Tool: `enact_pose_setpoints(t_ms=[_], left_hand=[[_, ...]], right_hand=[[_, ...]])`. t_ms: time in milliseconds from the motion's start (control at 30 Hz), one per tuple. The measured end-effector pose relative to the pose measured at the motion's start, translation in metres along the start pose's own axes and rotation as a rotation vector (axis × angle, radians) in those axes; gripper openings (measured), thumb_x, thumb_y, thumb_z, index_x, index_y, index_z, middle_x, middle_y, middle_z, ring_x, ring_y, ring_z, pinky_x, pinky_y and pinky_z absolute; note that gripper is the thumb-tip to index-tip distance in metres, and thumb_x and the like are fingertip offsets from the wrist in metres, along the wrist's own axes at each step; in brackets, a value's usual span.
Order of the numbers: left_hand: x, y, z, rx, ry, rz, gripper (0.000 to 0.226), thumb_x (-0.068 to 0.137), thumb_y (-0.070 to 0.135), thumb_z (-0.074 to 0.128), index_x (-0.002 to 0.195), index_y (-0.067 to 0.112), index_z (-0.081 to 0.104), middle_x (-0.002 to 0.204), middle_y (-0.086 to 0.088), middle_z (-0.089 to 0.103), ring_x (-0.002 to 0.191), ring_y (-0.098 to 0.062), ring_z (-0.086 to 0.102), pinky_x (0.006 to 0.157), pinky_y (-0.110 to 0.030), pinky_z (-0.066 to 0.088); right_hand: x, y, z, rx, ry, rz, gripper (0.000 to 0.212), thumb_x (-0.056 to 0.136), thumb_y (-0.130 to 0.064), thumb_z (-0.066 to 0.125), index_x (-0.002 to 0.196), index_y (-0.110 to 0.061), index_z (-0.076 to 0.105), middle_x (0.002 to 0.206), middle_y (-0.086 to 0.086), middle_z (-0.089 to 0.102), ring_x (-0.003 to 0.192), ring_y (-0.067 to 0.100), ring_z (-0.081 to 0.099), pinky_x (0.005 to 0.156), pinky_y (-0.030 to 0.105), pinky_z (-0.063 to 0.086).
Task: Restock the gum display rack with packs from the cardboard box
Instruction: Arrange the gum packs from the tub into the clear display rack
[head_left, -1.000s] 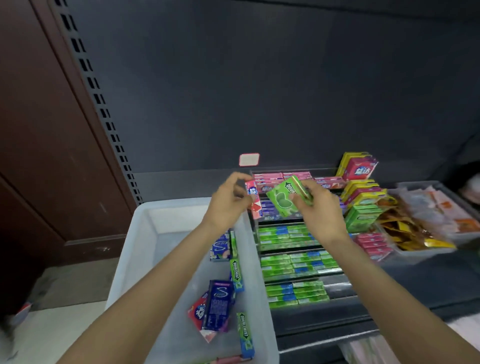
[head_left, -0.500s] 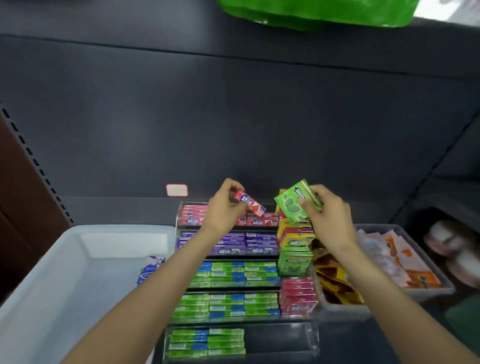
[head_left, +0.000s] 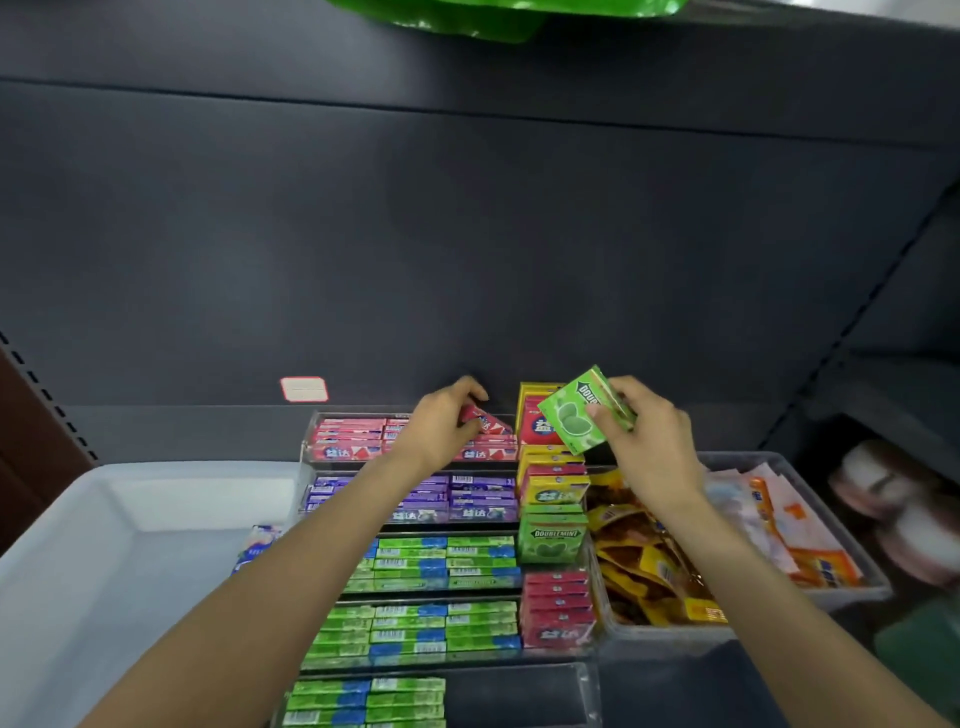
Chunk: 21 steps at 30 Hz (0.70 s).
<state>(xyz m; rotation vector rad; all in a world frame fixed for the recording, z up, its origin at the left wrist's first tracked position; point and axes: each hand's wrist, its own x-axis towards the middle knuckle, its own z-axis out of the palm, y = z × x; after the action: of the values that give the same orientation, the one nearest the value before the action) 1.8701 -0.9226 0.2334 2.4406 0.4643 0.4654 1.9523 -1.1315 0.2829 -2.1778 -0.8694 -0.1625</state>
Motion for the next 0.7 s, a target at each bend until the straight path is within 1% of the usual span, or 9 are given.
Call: enact_pose_setpoints(t_ms=[100, 167, 267, 433, 500, 533, 600, 700], left_hand=[[0.003, -0.003, -0.003, 0.185, -0.021, 0.013, 0.020, 0.090, 0.015, 0.057, 0.109, 0.017, 0.063, 0.100, -0.005, 0.067, 0.094, -0.019, 0.056, 0.085, -0.033, 0.046], [0.004, -0.005, -0.003, 0.266, -0.042, -0.007, 0.022, 0.092, 0.014, 0.054, 0.110, 0.019, 0.064, 0.104, -0.004, 0.068, 0.102, -0.022, 0.055, 0.091, -0.037, 0.044], [0.006, -0.007, -0.002, 0.331, -0.091, -0.019, 0.025, 0.093, 0.012, 0.051, 0.115, 0.021, 0.062, 0.113, -0.001, 0.067, 0.108, -0.020, 0.055, 0.097, -0.038, 0.043], [0.005, -0.005, -0.004, 0.448, -0.210, 0.031, 0.034, 0.099, 0.014, 0.039, 0.127, 0.026, 0.055, 0.126, 0.000, 0.058, 0.121, -0.022, 0.043, 0.098, -0.043, 0.035], [0.004, -0.003, -0.004, 0.486, -0.236, 0.041, 0.034, 0.100, 0.018, 0.036, 0.129, 0.026, 0.052, 0.127, -0.001, 0.057, 0.121, -0.022, 0.041, 0.099, -0.043, 0.033], [0.004, -0.002, -0.004, 0.499, -0.242, 0.043, 0.033, 0.100, 0.021, 0.036, 0.129, 0.025, 0.052, 0.127, 0.000, 0.056, 0.121, -0.022, 0.041, 0.098, -0.043, 0.033], [0.003, 0.000, -0.003, 0.520, -0.246, 0.044, 0.033, 0.100, 0.027, 0.036, 0.129, 0.024, 0.052, 0.126, 0.000, 0.055, 0.119, -0.022, 0.041, 0.097, -0.042, 0.033], [0.001, 0.003, 0.000, 0.535, -0.209, 0.051, 0.032, 0.099, 0.030, 0.040, 0.128, 0.024, 0.053, 0.125, -0.001, 0.053, 0.117, -0.021, 0.045, 0.096, -0.040, 0.034]], right_hand=[[0.001, 0.001, 0.004, -0.004, -0.010, -0.001, 0.022, 0.093, -0.023, 0.056, 0.113, -0.014, 0.059, 0.099, -0.005, 0.067, 0.082, 0.004, 0.057, 0.059, 0.008, 0.038], [0.002, 0.002, 0.006, -0.002, -0.018, 0.002, 0.023, 0.093, -0.024, 0.056, 0.114, -0.014, 0.059, 0.101, -0.004, 0.068, 0.087, 0.007, 0.059, 0.062, 0.015, 0.039], [0.001, 0.004, 0.009, -0.005, -0.035, 0.010, 0.024, 0.093, -0.025, 0.056, 0.114, -0.014, 0.059, 0.103, -0.003, 0.068, 0.091, 0.010, 0.062, 0.065, 0.018, 0.042], [0.002, 0.005, 0.010, -0.021, -0.038, 0.011, 0.024, 0.092, -0.024, 0.057, 0.114, -0.015, 0.059, 0.103, -0.003, 0.069, 0.090, 0.010, 0.063, 0.064, 0.015, 0.043], [0.002, 0.006, 0.010, -0.036, -0.026, 0.017, 0.024, 0.093, -0.023, 0.057, 0.115, -0.014, 0.059, 0.104, -0.002, 0.068, 0.087, 0.008, 0.061, 0.058, 0.007, 0.039], [0.002, 0.007, 0.009, -0.042, -0.014, 0.023, 0.024, 0.093, -0.023, 0.056, 0.115, -0.014, 0.058, 0.103, -0.002, 0.068, 0.085, 0.007, 0.059, 0.055, 0.006, 0.039], [0.002, 0.009, 0.008, -0.054, 0.021, 0.035, 0.025, 0.093, -0.024, 0.056, 0.116, -0.013, 0.057, 0.104, 0.000, 0.068, 0.087, 0.011, 0.061, 0.055, 0.008, 0.036], [0.001, 0.011, 0.006, -0.058, 0.061, 0.041, 0.025, 0.094, -0.025, 0.054, 0.116, -0.013, 0.056, 0.102, 0.001, 0.068, 0.087, 0.017, 0.064, 0.063, 0.023, 0.044]])
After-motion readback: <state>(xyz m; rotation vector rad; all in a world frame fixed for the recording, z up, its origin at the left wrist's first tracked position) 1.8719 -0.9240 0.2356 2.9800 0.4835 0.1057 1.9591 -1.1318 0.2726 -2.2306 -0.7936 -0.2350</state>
